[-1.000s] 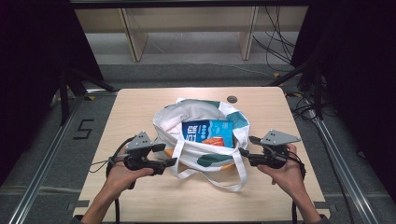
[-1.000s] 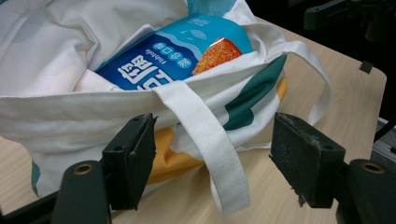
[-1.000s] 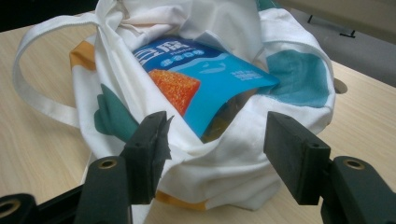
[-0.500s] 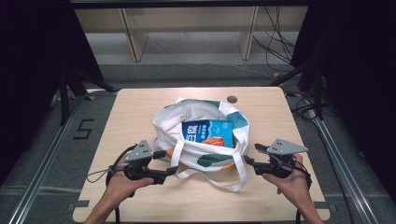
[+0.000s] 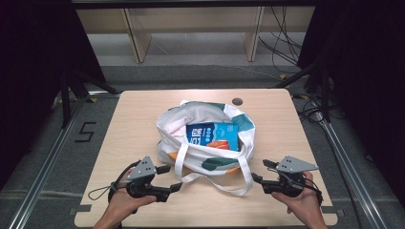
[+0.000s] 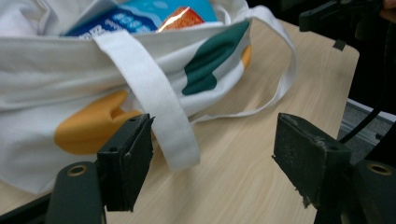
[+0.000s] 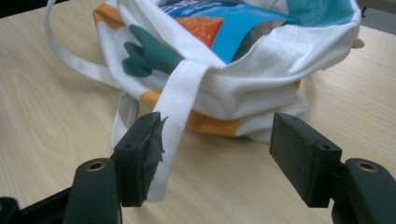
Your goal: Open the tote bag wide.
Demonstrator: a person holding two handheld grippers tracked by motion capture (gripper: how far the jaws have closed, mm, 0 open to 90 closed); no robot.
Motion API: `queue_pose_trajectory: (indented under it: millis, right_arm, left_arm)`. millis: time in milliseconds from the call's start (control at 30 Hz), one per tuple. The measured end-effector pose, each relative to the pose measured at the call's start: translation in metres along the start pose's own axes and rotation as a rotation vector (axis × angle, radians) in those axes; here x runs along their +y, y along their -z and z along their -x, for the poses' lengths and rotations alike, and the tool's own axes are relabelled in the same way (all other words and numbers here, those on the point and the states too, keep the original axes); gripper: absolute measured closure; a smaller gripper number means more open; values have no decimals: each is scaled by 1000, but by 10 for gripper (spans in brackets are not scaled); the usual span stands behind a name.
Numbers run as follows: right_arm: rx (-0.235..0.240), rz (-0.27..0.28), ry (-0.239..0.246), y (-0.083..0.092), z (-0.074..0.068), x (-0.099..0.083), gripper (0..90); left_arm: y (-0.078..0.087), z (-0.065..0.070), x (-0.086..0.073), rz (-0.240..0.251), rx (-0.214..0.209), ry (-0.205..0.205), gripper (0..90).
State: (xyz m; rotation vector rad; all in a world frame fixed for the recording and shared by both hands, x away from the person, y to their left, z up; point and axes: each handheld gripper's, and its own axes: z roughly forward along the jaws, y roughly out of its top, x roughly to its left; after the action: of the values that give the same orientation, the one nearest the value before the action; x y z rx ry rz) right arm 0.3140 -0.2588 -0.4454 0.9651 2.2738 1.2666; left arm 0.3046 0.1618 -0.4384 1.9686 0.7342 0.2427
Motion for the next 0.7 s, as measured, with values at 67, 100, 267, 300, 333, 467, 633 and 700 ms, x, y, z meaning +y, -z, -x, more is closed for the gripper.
queue_pose_trajectory:
  millis: [67,100,267,300,333,467,633,700]
  right_arm:
    - [1,-1,5,0,-1,-3,350]
    - [7,-12,15,1,-3,-6,348]
    - [5,-8,15,4,-6,-12,326]
    - [14,-18,21,4,-7,-13,315]
    - [7,-19,24,4,-8,-15,313]
    - [20,-39,15,6,-13,-20,310]
    - [24,-58,25,6,-16,-26,306]
    - [27,-72,29,5,-18,-29,305]
  left_arm:
    - [-1,1,-5,-3,0,0,277]
    - [-2,1,-7,-5,-9,2,276]
    - [-5,8,-19,-11,-16,-10,267]
    - [-5,9,-21,-7,-20,-21,265]
    - [-6,10,-24,-9,-26,-11,263]
    - [-7,13,-33,-19,-22,-16,241]
    - [-7,14,-43,-44,-11,-35,231]
    - [-7,15,-46,-39,-10,-37,231]
